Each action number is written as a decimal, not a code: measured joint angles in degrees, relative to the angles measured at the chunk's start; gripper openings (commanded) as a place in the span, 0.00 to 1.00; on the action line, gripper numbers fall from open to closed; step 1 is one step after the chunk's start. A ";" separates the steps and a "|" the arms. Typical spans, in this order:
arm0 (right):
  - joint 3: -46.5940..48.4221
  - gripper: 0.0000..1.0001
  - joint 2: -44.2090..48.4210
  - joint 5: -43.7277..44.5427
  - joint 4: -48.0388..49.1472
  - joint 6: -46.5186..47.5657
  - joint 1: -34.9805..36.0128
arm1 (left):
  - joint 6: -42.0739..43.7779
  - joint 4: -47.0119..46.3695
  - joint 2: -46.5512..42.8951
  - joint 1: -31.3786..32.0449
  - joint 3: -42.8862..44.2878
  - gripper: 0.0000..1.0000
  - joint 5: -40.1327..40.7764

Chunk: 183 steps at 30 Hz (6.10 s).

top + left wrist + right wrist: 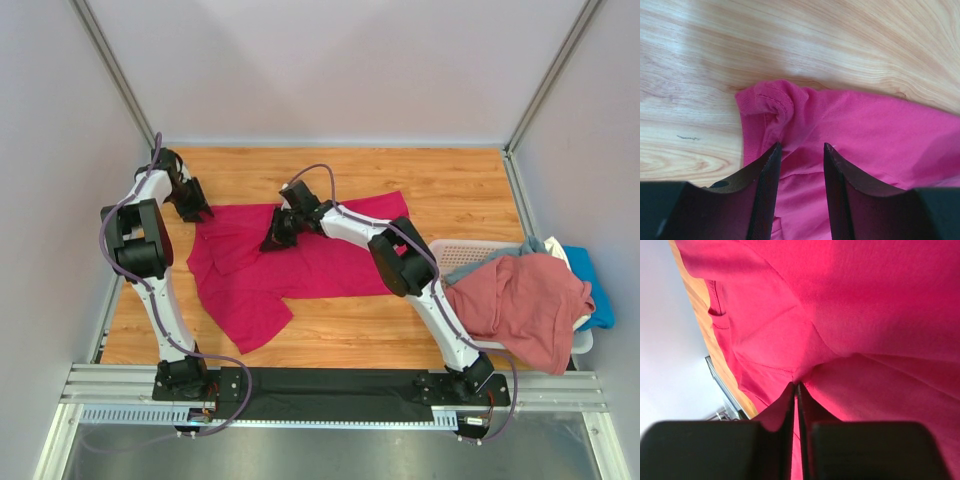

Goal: Fold and stack the t-shirts
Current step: Fold the tshirt

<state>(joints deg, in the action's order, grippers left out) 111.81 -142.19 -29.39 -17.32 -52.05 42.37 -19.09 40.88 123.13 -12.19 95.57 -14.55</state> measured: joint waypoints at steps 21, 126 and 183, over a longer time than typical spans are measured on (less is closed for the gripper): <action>0.72 0.00 2.38 -11.96 -11.45 -0.81 -5.16 | 0.02 -0.46 0.87 -0.28 -0.04 0.46 -0.22; -29.38 0.71 43.25 21.79 -41.66 31.78 -26.43 | -30.60 2.95 -47.34 14.01 -53.11 0.56 18.99; -46.95 0.39 40.92 38.64 -29.88 -3.65 -21.88 | -19.39 -2.71 -48.54 5.57 -51.84 0.00 12.92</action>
<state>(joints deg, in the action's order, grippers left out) 64.86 -101.27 9.26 -47.20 -55.70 20.49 -38.48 38.17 74.59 -6.61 43.72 -1.63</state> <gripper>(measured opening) 0.392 0.006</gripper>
